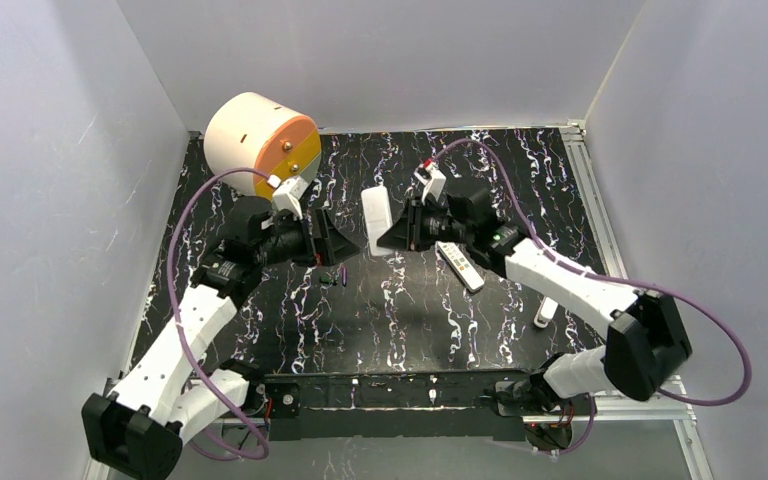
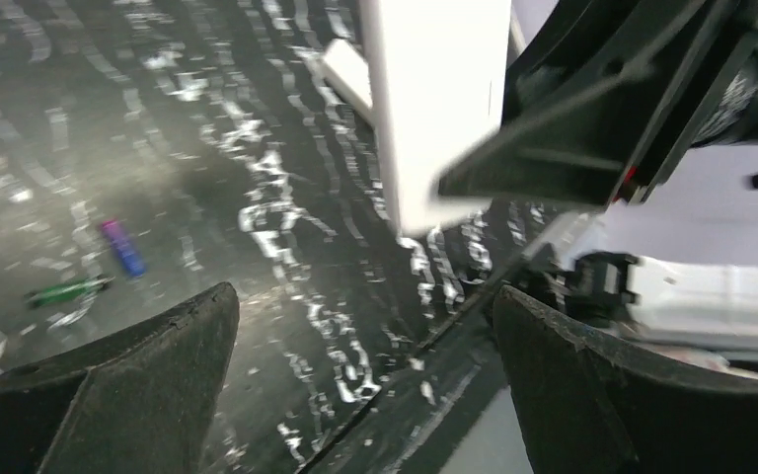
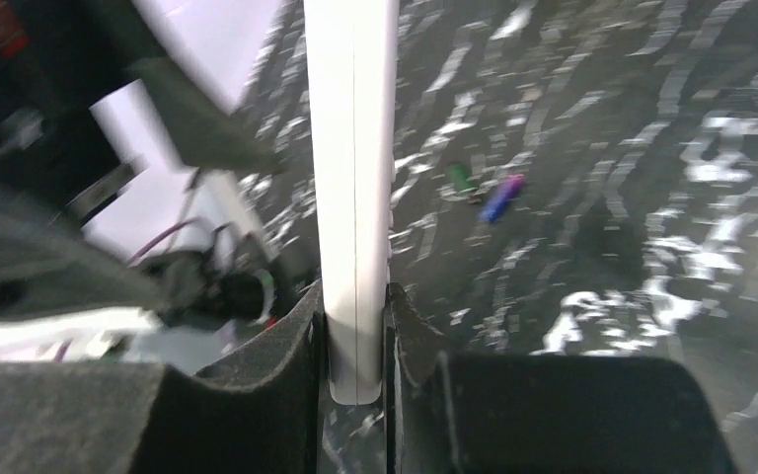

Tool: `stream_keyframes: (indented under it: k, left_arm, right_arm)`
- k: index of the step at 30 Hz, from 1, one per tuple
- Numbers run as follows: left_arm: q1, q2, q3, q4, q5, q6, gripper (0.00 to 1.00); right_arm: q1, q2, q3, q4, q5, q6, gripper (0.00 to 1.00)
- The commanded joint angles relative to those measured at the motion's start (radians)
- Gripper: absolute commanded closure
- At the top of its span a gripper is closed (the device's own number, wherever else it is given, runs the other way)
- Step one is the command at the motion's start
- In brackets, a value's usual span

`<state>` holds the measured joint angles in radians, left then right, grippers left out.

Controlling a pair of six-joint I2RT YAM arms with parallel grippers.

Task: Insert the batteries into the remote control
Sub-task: Turn over the remote control at the center of the board.

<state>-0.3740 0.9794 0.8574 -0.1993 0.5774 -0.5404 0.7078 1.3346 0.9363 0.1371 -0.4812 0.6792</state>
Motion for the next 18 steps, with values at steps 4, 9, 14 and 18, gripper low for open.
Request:
stream_keyframes:
  k: [4, 9, 14, 18]
  left_arm:
    - [0.009, -0.167, -0.028, -0.249, -0.374, 0.103, 0.02]
    - [0.009, -0.210, -0.028, -0.312, -0.405, 0.115, 0.01]
    - [0.009, -0.242, -0.026, -0.361, -0.346, 0.151, 0.01]
    - [0.009, -0.285, -0.040, -0.393, -0.355, 0.148, 0.02]
  right_arm:
    - [0.035, 0.298, 0.336, -0.519, 0.642, -0.271, 0.99]
    - [0.100, 0.575, 0.582, -0.668, 0.938, -0.336, 0.99]
    - [0.143, 0.810, 0.840, -0.884, 1.169, -0.353, 0.99]
    - [0.149, 0.888, 0.897, -0.918, 1.272, -0.372, 0.99]
